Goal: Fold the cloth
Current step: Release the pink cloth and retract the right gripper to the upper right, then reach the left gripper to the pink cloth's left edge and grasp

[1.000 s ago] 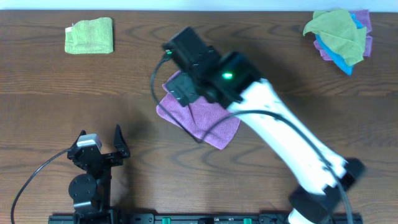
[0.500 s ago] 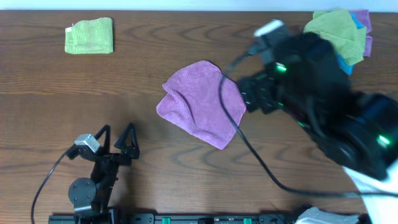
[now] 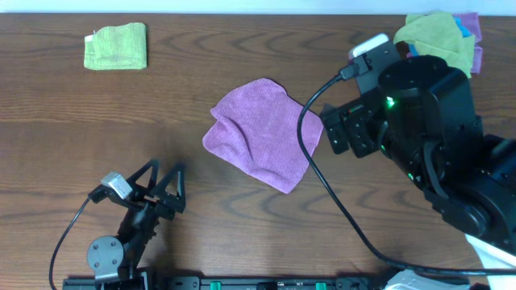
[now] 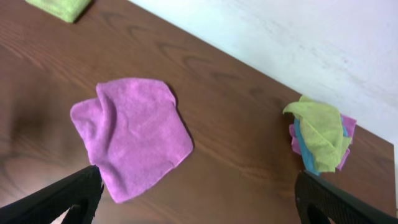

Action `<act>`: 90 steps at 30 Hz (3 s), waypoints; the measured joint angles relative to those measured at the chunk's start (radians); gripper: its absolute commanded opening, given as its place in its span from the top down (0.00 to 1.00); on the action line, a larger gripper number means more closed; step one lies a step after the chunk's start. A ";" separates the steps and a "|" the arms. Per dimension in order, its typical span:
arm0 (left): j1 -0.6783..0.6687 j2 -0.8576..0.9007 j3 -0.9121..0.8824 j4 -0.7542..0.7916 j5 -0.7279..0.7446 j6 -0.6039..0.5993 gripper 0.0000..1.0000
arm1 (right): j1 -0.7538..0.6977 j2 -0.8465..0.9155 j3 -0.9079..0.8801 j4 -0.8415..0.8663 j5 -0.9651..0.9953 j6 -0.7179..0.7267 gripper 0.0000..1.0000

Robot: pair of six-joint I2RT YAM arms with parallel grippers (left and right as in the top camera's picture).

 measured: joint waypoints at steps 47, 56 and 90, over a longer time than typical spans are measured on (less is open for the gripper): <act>-0.287 1.538 0.772 -0.435 -0.206 0.729 0.06 | -0.672 0.067 -0.230 -0.003 -0.299 0.040 0.06; -0.288 1.612 0.773 -0.326 -0.224 0.747 0.06 | -0.672 0.066 -0.234 -0.003 -0.326 0.032 0.06; -0.288 1.732 0.782 -0.275 -0.152 0.749 0.95 | -0.672 0.066 -0.234 -0.003 -0.334 0.029 0.12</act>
